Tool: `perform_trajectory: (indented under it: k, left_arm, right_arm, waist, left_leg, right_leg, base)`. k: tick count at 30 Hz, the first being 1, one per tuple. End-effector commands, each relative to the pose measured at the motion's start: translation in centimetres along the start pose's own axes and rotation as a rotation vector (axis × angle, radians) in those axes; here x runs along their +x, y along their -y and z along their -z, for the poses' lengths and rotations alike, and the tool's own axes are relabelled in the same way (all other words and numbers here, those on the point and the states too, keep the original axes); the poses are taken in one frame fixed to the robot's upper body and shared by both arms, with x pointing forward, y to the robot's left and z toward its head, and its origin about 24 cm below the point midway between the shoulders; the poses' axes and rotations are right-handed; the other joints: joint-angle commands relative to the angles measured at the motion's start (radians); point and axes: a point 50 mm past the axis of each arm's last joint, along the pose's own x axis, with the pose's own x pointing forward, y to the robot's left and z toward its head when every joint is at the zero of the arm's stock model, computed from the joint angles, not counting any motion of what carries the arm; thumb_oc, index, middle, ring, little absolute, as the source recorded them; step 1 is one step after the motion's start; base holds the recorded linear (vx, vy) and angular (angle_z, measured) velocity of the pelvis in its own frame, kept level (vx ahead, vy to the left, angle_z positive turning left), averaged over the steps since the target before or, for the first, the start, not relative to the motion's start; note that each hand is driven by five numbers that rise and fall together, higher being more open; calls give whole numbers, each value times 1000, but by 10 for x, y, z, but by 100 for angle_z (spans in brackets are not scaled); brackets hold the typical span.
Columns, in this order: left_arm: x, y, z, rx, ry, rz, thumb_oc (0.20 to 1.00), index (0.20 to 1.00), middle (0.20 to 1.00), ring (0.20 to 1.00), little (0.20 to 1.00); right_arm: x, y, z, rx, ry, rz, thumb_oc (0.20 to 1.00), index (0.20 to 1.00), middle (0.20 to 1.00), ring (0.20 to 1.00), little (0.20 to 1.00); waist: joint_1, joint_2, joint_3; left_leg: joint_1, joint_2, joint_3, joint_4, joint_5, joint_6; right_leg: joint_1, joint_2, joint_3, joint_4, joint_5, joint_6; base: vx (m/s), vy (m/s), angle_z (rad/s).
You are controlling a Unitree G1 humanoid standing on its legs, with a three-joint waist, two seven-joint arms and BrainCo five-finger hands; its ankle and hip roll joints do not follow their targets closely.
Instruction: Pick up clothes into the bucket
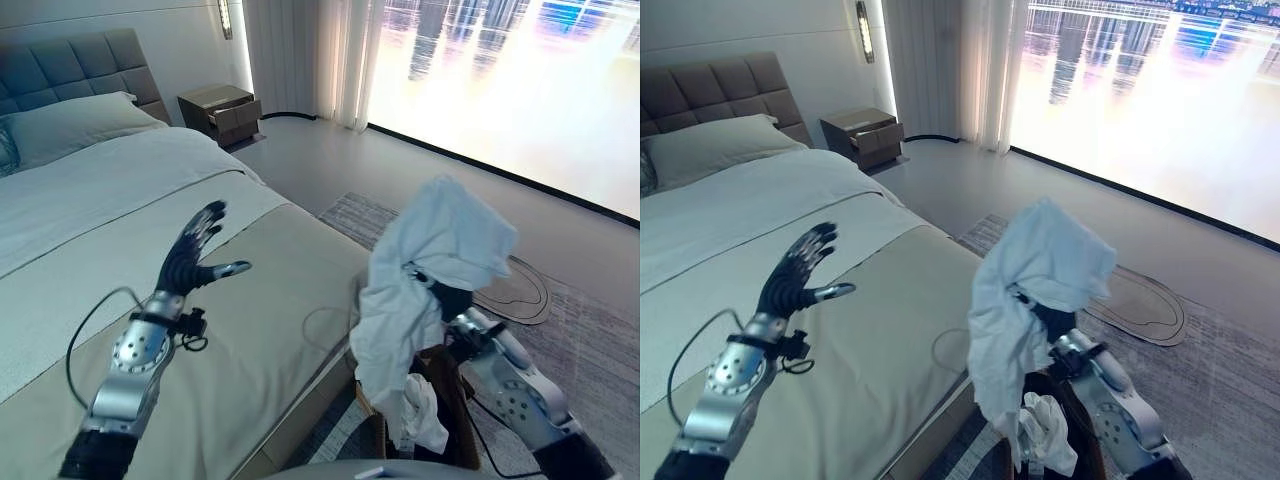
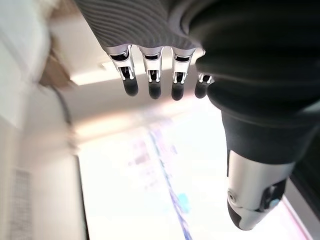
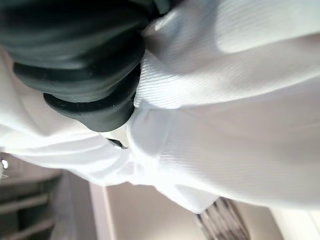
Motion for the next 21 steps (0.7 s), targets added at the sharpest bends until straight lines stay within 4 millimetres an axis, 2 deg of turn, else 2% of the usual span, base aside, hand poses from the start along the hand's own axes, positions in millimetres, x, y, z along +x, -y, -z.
perform_trajectory:
  k: [1,2,3,5,6,7,8,9,10,11,12,13,17,20,21]
  left_arm:
    - [-7,-18,20,32,-81,-81,1000,1000,1000,1000,1000]
    - [-15,-18,32,18,-140,-106,1000,1000,1000,1000,1000]
    - [-15,-18,32,18,-140,-106,1000,1000,1000,1000,1000]
    - [-54,-12,86,-110,-395,-240,1000,1000,1000,1000,1000]
    - [-54,-12,86,-110,-394,-240,1000,1000,1000,1000,1000]
    - [-62,-8,96,-157,-443,-278,1000,1000,1000,1000,1000]
    - [-87,0,122,-237,-591,-359,1000,1000,1000,1000,1000]
    - [-87,0,122,-238,-590,-359,1000,1000,1000,1000,1000]
    - [-99,7,133,-267,-664,-382,1000,1000,1000,1000,1000]
    - [-104,9,135,-265,-683,-380,1000,1000,1000,1000,1000]
    - [-130,17,156,-227,-856,-400,1000,1000,1000,1000,1000]
    - [-129,17,156,-227,-855,-400,1000,1000,1000,1000,1000]
    - [-178,34,179,-86,-1132,-352,1000,1000,1000,1000,1000]
    - [-186,39,180,-52,-1164,-334,1000,1000,1000,1000,1000]
    - [-190,44,180,-37,-1170,-312,1000,1000,1000,1000,1000]
  right_arm:
    - [4,0,-35,-119,211,27,200,200,200,200,200]
    - [0,6,-36,-149,214,73,200,200,200,200,200]
    - [0,6,-36,-149,214,73,200,200,200,200,200]
    - [-14,32,-37,-279,230,283,200,200,200,200,200]
    - [-14,32,-37,-280,231,283,200,200,200,200,200]
    - [-16,35,-38,-303,241,325,200,200,200,200,200]
    - [-22,47,-34,-360,226,433,200,200,200,200,200]
    - [-21,47,-34,-361,227,434,200,200,200,200,200]
    - [-24,53,-35,-410,224,492,200,200,200,200,200]
    - [-25,56,-35,-422,222,516,200,200,200,200,200]
    - [-29,68,-28,-458,188,618,200,200,200,200,200]
    - [-29,68,-28,-459,189,619,200,200,200,200,200]
    - [-34,91,-22,-537,147,786,200,200,200,200,200]
    - [-32,97,-22,-572,137,831,200,200,200,200,200]
    - [-31,106,-24,-598,132,888,200,200,200,200,200]
  waist:
    - [-15,-18,-29]
    - [-15,-16,-25]
    - [-15,-16,-25]
    - [-15,-6,-5]
    - [-15,-6,-7]
    - [-14,-4,-3]
    - [-11,0,8]
    - [-11,0,9]
    - [-10,4,19]
    - [-8,6,26]
    - [-4,11,43]
    - [-4,11,43]
    - [7,33,97]
    - [11,46,120]
    - [18,61,148]
  left_leg:
    - [19,-26,28,48,-80,30]
    - [16,-28,27,50,-82,32]
    - [16,-28,27,50,-82,32]
    - [6,-34,24,63,-90,40]
    - [1,-35,23,63,-87,40]
    - [-7,-36,21,68,-86,43]
    - [-20,-39,15,76,-87,48]
    - [-21,-39,15,77,-88,48]
    - [-32,-42,11,85,-89,50]
    - [-37,-44,7,88,-89,52]
    - [-55,-49,-2,101,-90,56]
    - [-56,-49,-3,102,-91,56]
    - [-115,-66,-22,144,-94,63]
    - [-145,-74,-29,165,-95,66]
    - [-173,-82,-39,180,-94,69]
  right_leg:
    - [-68,5,-21,69,-21,11]
    - [-72,5,-20,72,-22,10]
    - [-72,5,-20,72,-22,10]
    - [-85,1,-21,89,-29,9]
    - [-89,0,-21,89,-26,9]
    - [-97,-2,-21,94,-27,8]
    - [-109,-6,-22,107,-30,7]
    - [-110,-6,-22,109,-31,7]
    - [-119,-8,-24,117,-34,6]
    - [-125,-10,-25,123,-34,5]
    - [-144,-14,-27,141,-39,5]
    - [-145,-14,-27,143,-40,5]
    - [-202,-29,-31,193,-50,4]
    - [-236,-37,-35,219,-54,3]
    - [-269,-45,-35,243,-56,2]
  base:
    - [0,0,0]
    - [0,0,0]
    - [0,0,0]
    - [-17,34,-1]
    - [-31,23,0]
    - [-39,18,2]
    - [-32,18,3]
    - [-31,18,5]
    - [0,0,0]
    - [-54,22,4]
    - [-37,15,4]
    - [-39,19,5]
    - [-44,32,10]
    - [-61,33,10]
    - [-61,30,13]
